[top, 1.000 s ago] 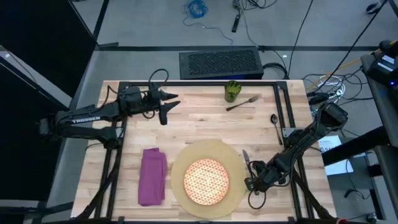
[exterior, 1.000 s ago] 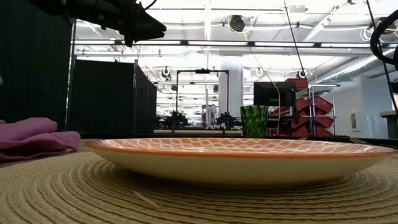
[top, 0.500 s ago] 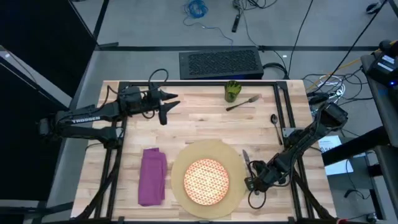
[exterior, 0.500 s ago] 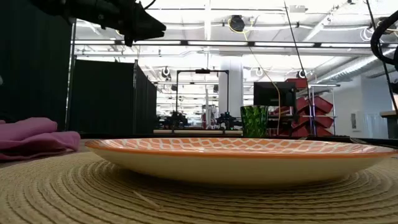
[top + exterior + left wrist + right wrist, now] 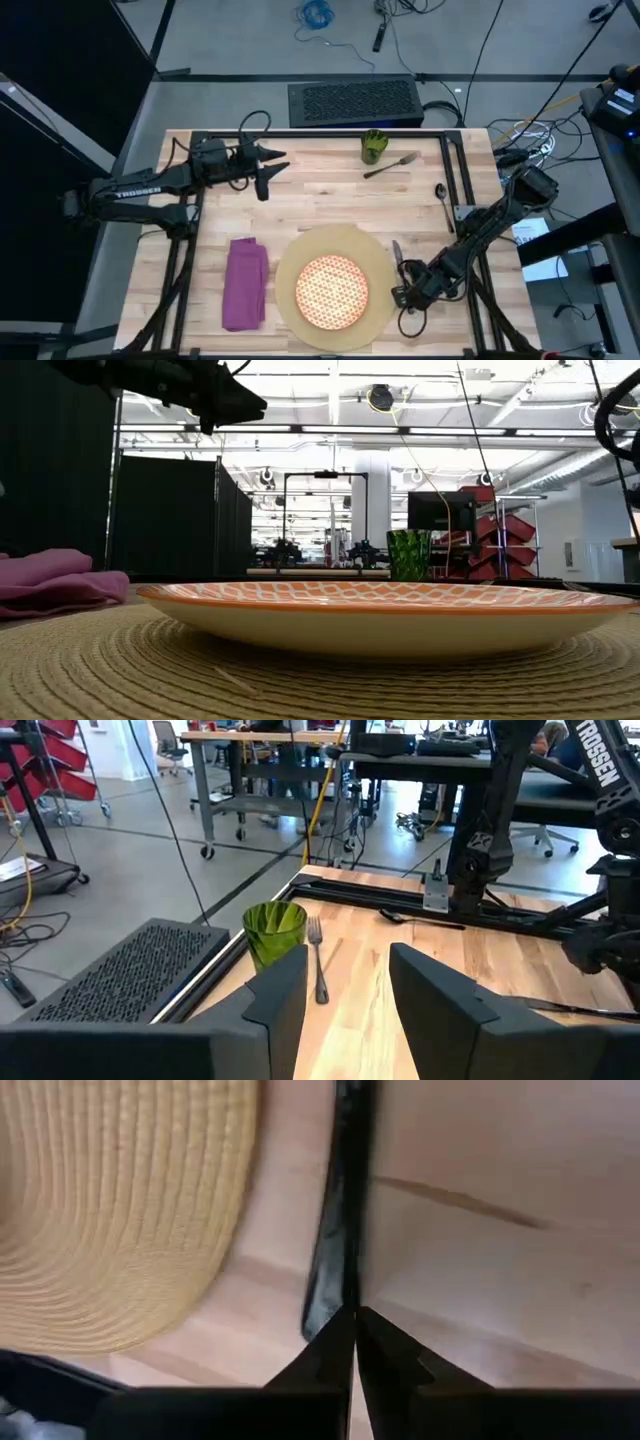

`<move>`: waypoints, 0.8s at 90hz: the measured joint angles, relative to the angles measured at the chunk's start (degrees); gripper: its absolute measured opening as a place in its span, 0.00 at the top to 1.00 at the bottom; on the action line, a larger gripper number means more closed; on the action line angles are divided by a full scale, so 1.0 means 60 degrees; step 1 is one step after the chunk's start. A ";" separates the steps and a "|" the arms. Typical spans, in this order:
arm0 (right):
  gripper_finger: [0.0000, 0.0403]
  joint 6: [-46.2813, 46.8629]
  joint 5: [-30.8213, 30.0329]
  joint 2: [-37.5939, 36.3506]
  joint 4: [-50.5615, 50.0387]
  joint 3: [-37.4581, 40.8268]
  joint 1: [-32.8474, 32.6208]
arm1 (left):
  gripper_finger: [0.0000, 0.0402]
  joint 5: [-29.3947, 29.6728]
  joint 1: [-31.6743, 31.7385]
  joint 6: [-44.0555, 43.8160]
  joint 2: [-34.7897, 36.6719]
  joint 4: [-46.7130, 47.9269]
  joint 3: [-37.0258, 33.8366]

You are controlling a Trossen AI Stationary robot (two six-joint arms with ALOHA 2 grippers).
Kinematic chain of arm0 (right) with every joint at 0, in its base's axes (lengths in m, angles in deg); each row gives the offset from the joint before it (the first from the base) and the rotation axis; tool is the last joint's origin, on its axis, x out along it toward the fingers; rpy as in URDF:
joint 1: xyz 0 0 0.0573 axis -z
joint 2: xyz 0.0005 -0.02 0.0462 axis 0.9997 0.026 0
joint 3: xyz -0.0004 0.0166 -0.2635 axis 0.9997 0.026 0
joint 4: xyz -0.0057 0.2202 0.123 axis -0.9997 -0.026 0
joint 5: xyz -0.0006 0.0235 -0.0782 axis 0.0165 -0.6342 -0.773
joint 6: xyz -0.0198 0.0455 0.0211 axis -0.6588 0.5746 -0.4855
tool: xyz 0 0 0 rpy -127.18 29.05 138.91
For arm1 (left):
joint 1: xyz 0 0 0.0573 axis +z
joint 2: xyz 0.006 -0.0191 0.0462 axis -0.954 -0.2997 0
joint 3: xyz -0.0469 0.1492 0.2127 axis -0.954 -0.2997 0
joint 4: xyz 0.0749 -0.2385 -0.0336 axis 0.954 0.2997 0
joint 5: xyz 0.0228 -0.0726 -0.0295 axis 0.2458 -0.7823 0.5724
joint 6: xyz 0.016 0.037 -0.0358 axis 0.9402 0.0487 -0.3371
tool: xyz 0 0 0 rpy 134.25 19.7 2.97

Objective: Set table place
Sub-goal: Move the black table knife to the right of the brown table mat, then move the black spoon to the right of the table knife

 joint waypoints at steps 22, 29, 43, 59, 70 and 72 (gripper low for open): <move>1.00 -0.0341 -0.0006 -0.0053 -0.0053 0.0000 0.0017 | 0.67 0.0000 0.0000 0.0000 0.0000 0.0000 0.0000; 1.00 -0.0611 -0.0024 -0.0283 -0.0475 -0.0068 0.0136 | 0.67 0.0000 0.0000 0.0000 0.0000 -0.0004 0.0000; 1.00 -0.1624 -0.0399 -0.1106 -0.3483 -0.0908 0.0700 | 0.67 0.0000 0.0002 0.0000 0.0000 -0.0002 -0.0002; 1.00 -0.3007 -0.2462 -0.2148 -0.7476 -0.1832 0.1732 | 0.67 0.0000 0.0004 0.0005 0.0000 0.0000 -0.0002; 1.00 -0.4172 -0.3985 -0.2767 -0.8521 -0.1718 0.2979 | 0.67 0.0000 0.0004 0.0066 0.0000 0.0004 -0.0004; 1.00 -0.4522 -0.4182 -0.2859 -0.8467 -0.1670 0.3265 | 0.67 0.0000 0.0001 0.0075 0.0000 0.0004 -0.0004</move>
